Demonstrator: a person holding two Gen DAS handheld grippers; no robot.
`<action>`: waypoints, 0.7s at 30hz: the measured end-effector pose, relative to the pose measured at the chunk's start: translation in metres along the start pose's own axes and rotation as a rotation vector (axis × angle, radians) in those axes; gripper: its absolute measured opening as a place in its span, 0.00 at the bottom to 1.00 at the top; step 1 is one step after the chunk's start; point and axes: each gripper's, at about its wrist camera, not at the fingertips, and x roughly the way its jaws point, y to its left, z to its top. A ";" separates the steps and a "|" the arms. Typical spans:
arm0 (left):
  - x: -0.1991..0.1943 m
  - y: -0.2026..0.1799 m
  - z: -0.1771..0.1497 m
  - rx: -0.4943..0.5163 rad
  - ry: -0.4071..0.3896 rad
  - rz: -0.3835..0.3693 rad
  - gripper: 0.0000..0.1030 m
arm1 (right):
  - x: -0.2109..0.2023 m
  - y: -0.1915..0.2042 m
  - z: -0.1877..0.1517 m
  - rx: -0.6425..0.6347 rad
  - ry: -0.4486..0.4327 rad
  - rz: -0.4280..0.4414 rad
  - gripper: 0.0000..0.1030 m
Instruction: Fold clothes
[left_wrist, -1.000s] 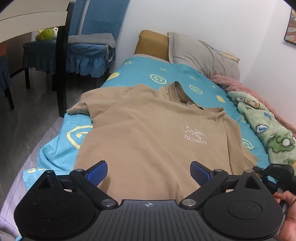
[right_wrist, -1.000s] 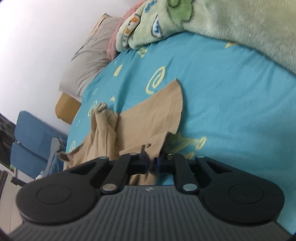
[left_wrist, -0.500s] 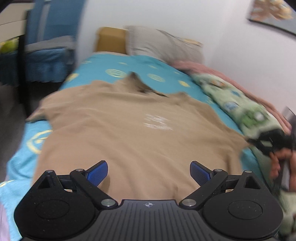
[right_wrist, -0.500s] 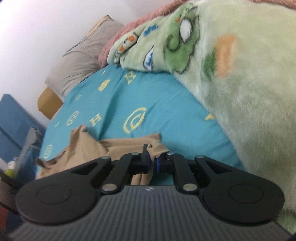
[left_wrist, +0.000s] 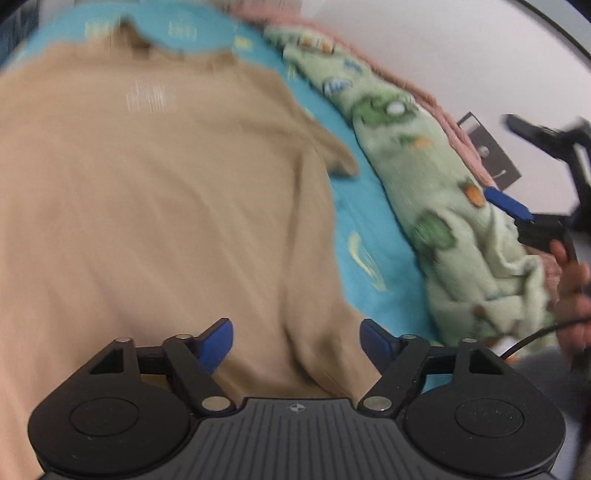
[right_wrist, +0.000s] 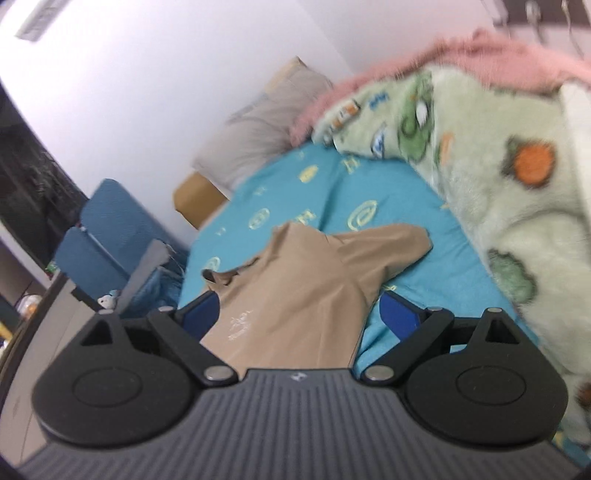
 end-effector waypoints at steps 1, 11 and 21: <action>0.004 -0.002 -0.004 -0.029 0.025 -0.027 0.70 | -0.008 0.001 0.000 -0.013 -0.020 -0.001 0.92; 0.022 -0.040 -0.021 0.079 0.060 -0.023 0.13 | -0.022 -0.001 0.004 -0.023 -0.048 0.030 0.92; 0.075 -0.097 -0.022 0.057 0.150 -0.109 0.11 | -0.025 -0.016 0.010 0.036 -0.080 0.080 0.92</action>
